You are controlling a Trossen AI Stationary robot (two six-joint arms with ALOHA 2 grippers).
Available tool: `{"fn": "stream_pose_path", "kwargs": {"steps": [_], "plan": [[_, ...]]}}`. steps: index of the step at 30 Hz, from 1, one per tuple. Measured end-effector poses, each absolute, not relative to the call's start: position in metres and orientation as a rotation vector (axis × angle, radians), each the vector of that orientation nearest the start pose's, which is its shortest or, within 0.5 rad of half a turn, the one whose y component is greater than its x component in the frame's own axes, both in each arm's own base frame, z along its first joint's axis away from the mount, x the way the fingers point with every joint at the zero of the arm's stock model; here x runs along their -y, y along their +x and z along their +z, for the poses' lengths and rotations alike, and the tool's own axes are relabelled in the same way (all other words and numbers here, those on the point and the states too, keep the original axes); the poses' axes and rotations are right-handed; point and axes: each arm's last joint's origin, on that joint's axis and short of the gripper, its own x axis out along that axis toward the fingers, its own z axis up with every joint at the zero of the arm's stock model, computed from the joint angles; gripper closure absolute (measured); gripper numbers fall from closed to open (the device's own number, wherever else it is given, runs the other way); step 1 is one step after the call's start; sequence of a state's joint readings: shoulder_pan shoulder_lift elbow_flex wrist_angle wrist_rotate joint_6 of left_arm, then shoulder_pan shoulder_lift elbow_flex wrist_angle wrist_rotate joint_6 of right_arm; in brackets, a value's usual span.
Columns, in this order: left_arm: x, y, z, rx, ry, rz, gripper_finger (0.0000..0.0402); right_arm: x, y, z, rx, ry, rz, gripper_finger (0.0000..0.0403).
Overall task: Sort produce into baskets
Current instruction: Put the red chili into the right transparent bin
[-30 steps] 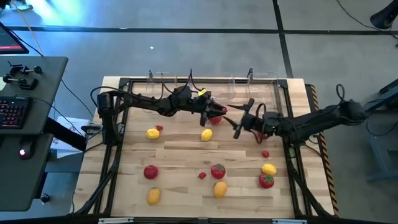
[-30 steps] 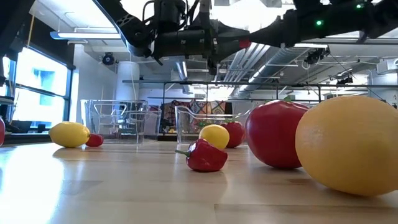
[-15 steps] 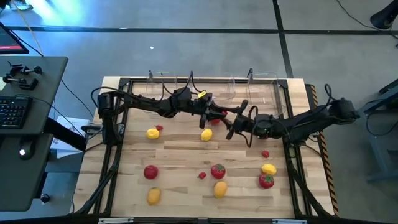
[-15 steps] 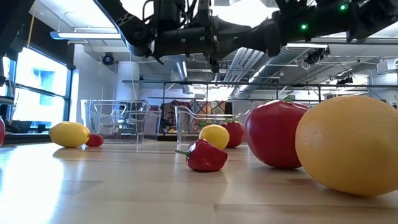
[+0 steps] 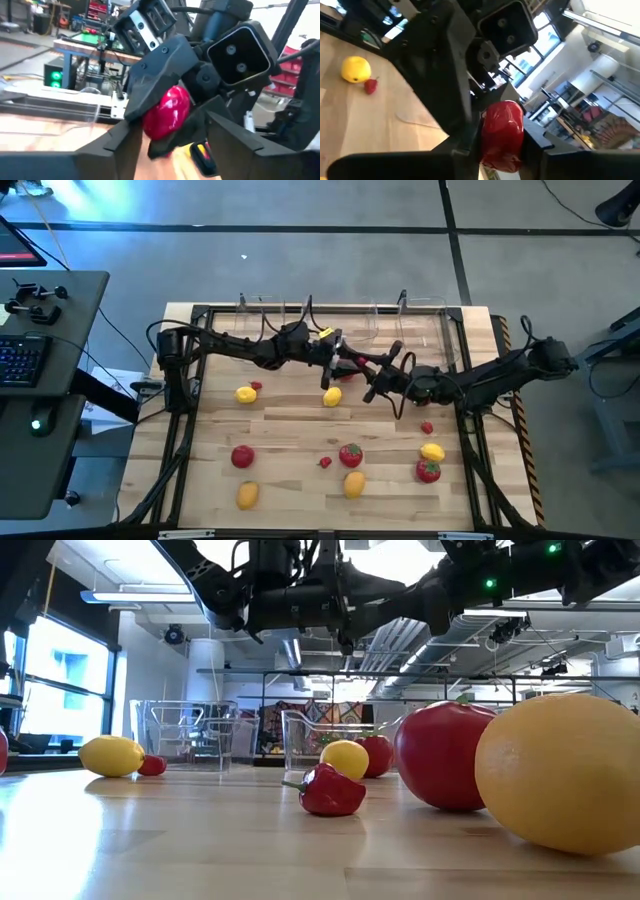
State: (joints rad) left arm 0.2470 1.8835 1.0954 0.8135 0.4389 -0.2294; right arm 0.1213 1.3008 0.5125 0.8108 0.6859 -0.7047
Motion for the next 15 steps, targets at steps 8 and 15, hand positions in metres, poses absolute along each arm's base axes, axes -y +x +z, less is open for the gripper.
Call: {"fn": "stream_pose_path", "kwargs": {"steps": [8,15], "plan": [[-0.108,0.395,0.225,0.003,-0.161,-0.14,0.0167,-0.004,0.238,0.245,-0.259,-0.65,-0.854,0.0325],[-0.112,0.39,0.224,0.003,-0.068,-0.13,0.0167,0.023,0.21,0.256,-0.381,-0.552,-1.147,0.0325]]}}
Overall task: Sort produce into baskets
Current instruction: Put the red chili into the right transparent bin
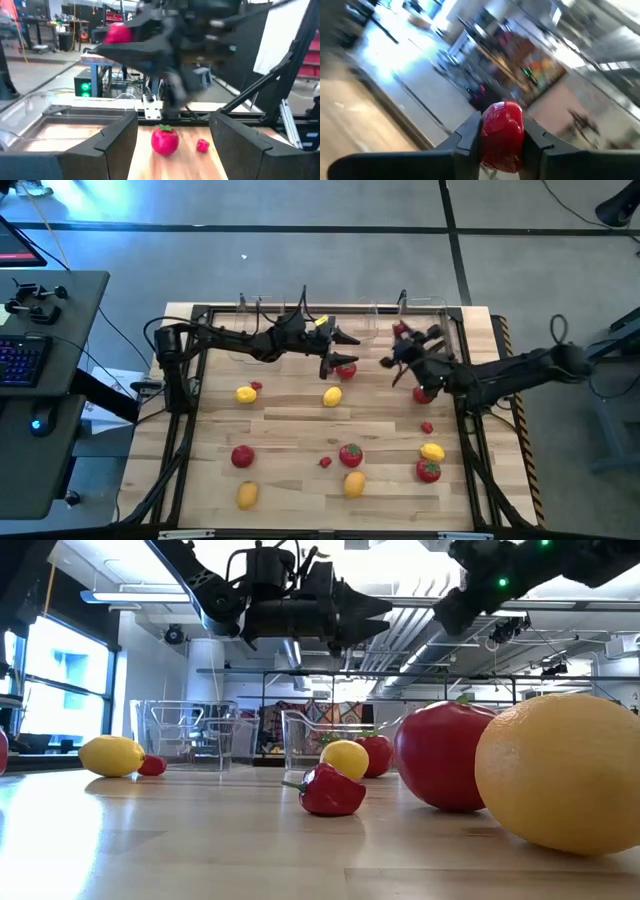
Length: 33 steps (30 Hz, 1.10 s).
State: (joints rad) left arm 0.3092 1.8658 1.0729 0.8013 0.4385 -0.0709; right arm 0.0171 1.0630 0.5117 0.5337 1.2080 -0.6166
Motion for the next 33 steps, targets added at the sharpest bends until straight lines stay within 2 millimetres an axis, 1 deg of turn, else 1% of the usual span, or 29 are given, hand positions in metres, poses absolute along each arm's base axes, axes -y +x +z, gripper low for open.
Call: {"fn": "stream_pose_path", "kwargs": {"steps": [3,5,8,10,12,16,22,27,33], "plan": [[-0.11,0.385,0.229,-0.004,-0.042,-0.131,0.0167,0.038,0.195,0.256,-0.391,-0.47,-1.185,0.0325],[-0.109,0.381,0.234,-0.029,-0.032,-0.13,0.0167,0.047,0.186,0.255,-0.401,-0.386,-1.133,0.0326],[-0.105,0.377,0.242,-0.056,-0.011,-0.133,0.0167,0.064,0.174,0.257,-0.487,-0.194,-1.029,0.0332],[-0.102,0.374,0.247,-0.066,0.008,-0.139,0.0167,0.075,0.166,0.256,-0.575,-0.083,-1.003,0.0339],[-0.099,0.373,0.249,-0.073,0.035,-0.148,0.0167,0.085,0.161,0.254,-0.65,-0.02,-0.995,0.0344],[-0.097,0.373,0.249,-0.083,0.089,-0.155,0.0167,0.107,0.151,0.247,-0.718,0.085,-1.002,0.0346],[-0.105,0.37,0.248,-0.095,0.087,-0.133,0.0167,0.141,0.137,0.23,-0.809,0.253,-1.035,0.0347],[-0.108,0.37,0.247,-0.1,0.075,-0.124,0.0167,0.168,0.129,0.208,-0.891,0.382,-1.059,0.0347],[-0.108,0.369,0.245,-0.122,0.065,-0.125,0.0167,0.188,0.129,0.181,-0.971,0.486,-1.078,0.0347]]}}
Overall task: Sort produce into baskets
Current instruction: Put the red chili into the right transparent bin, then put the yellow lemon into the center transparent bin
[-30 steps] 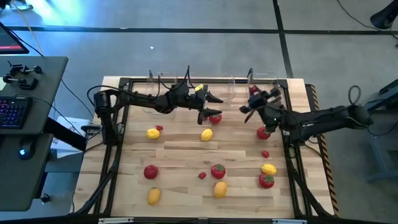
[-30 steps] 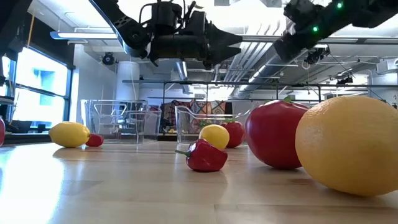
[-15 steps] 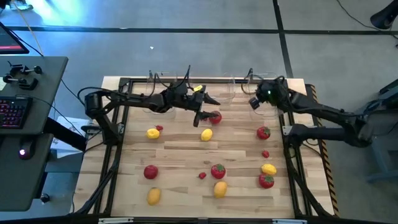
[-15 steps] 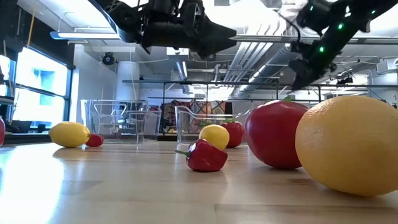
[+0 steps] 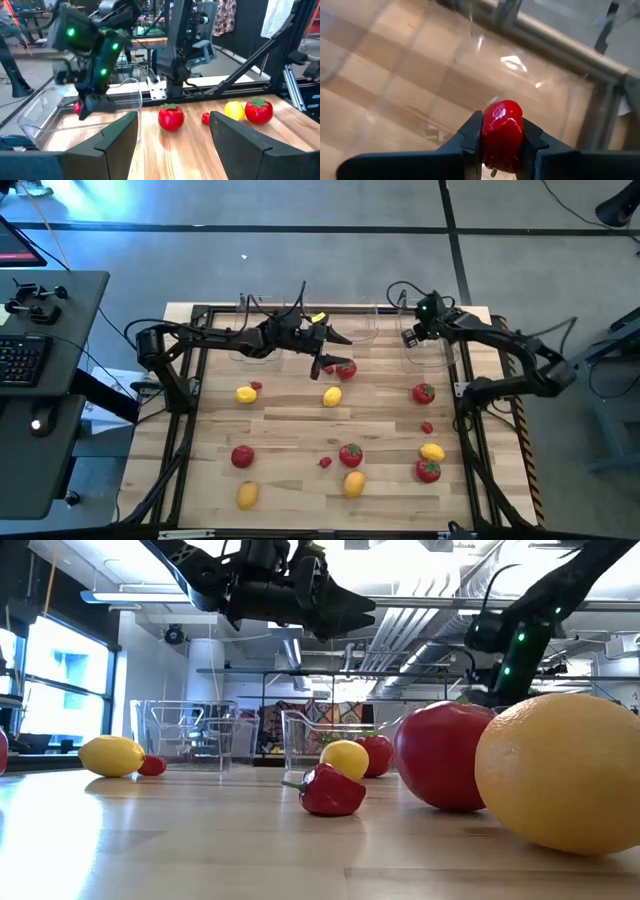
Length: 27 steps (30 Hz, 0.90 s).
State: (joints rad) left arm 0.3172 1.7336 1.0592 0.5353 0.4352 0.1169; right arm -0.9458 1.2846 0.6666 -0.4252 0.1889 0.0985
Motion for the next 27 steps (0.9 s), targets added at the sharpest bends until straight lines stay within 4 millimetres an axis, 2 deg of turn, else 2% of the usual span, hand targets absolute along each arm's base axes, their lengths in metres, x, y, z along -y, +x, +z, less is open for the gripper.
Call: {"fn": "stream_pose_path", "kwargs": {"steps": [5,9,17,27], "plan": [[-0.107,0.37,0.244,-0.127,0.064,-0.128,0.0167,0.197,0.13,0.161,-1.037,0.537,-1.121,0.0343],[-0.107,0.369,0.243,-0.144,0.065,-0.13,0.0167,0.197,0.135,0.157,-1.053,0.504,-1.172,0.0326],[-0.107,0.369,0.24,-0.165,0.059,-0.132,0.0167,0.197,0.136,0.157,-1.053,0.498,-1.183,0.0295],[-0.107,0.369,0.24,-0.164,0.059,-0.132,0.0167,0.195,0.135,0.16,-1.076,0.445,-1.219,0.0228]]}}
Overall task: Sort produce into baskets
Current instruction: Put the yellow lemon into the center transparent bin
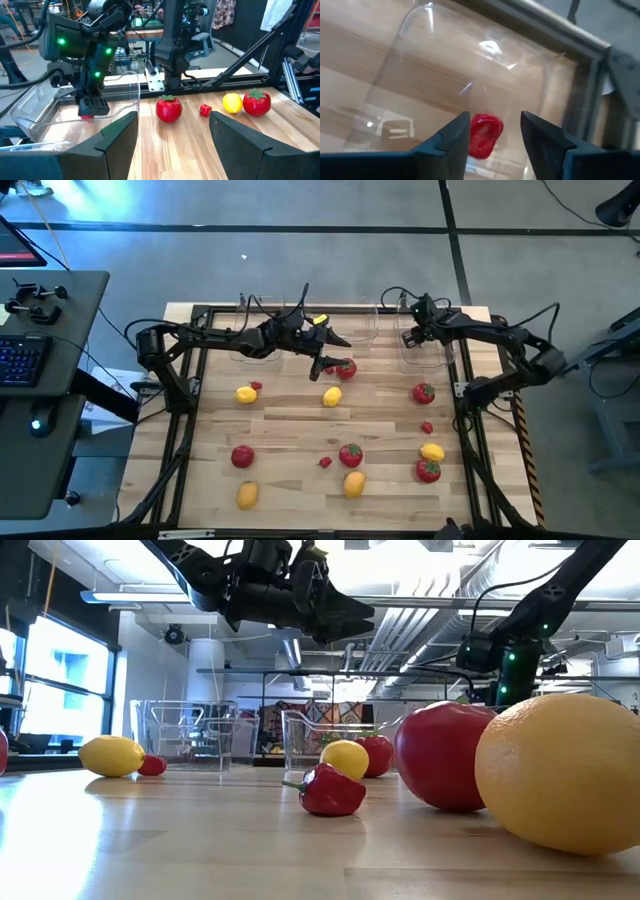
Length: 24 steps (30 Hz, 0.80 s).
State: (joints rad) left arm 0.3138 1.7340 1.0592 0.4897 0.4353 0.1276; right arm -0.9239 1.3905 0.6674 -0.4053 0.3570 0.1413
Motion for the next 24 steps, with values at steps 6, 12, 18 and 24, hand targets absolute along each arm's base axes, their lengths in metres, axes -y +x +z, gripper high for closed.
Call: {"fn": "stream_pose_path", "kwargs": {"steps": [6,12,18,24], "plan": [[-0.107,0.369,0.24,-0.164,0.061,-0.132,0.0167,0.187,0.134,0.179,-1.034,0.358,-1.244,0.0211],[-0.107,0.369,0.241,-0.163,0.067,-0.132,0.0167,0.168,0.129,0.206,-0.954,0.285,-1.231,0.021],[-0.107,0.369,0.241,-0.159,0.092,-0.134,0.0167,0.144,0.128,0.232,-0.821,0.239,-1.188,0.021],[-0.107,0.369,0.242,-0.151,0.097,-0.134,0.0167,0.124,0.127,0.238,-0.675,0.129,-1.125,0.0213]]}}
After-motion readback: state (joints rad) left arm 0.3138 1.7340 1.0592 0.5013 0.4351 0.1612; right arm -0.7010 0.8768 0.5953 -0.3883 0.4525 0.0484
